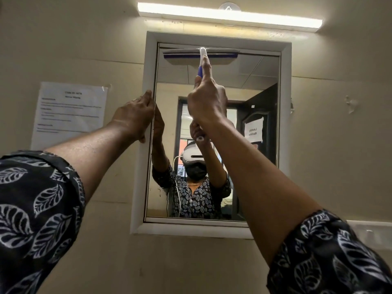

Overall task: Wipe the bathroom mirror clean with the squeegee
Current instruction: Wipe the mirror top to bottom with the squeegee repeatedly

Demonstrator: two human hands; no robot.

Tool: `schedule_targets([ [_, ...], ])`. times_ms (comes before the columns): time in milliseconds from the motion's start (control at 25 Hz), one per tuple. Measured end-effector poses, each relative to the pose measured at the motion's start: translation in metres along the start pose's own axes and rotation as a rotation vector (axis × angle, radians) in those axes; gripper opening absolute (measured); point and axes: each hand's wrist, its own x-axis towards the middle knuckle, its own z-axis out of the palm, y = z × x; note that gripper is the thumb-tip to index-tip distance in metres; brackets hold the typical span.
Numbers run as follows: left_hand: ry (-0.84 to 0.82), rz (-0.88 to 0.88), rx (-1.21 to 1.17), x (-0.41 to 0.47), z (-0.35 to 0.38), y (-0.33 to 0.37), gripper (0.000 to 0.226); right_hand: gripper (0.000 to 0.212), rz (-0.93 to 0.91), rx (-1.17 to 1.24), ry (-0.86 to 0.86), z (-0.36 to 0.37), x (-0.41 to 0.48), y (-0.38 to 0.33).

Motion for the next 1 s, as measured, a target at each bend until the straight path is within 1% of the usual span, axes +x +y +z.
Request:
schedule_targets([
  [240,-0.008,0.018,0.006,0.001,0.002,-0.003,0.111,0.065,0.049,0.003,-0.013,0.014,0.006,-0.006],
  [400,-0.004,0.039,-0.002,-0.001,0.003,-0.006,0.111,0.061,0.065,-0.075,-0.011,0.012,0.004,-0.002],
  [520,-0.011,0.054,-0.037,-0.001,0.003,-0.009,0.111,0.058,0.061,-0.102,-0.047,0.008,-0.012,0.002],
  [600,-0.022,0.055,-0.067,0.0,0.003,-0.01,0.115,0.056,0.057,-0.094,-0.06,0.01,-0.039,0.007],
  [760,-0.024,0.051,-0.086,-0.002,0.003,-0.01,0.115,0.072,0.086,-0.075,-0.177,0.02,-0.109,0.024],
  [880,-0.033,0.06,-0.089,-0.001,0.002,-0.01,0.116,0.077,0.168,-0.096,-0.242,0.026,-0.162,0.037],
  [960,-0.028,0.067,-0.084,-0.002,0.0,-0.009,0.118,0.069,0.249,-0.157,-0.314,0.029,-0.202,0.045],
  [1000,-0.032,0.063,-0.073,0.0,0.002,-0.01,0.118,0.058,0.301,-0.144,-0.366,0.029,-0.217,0.05],
])
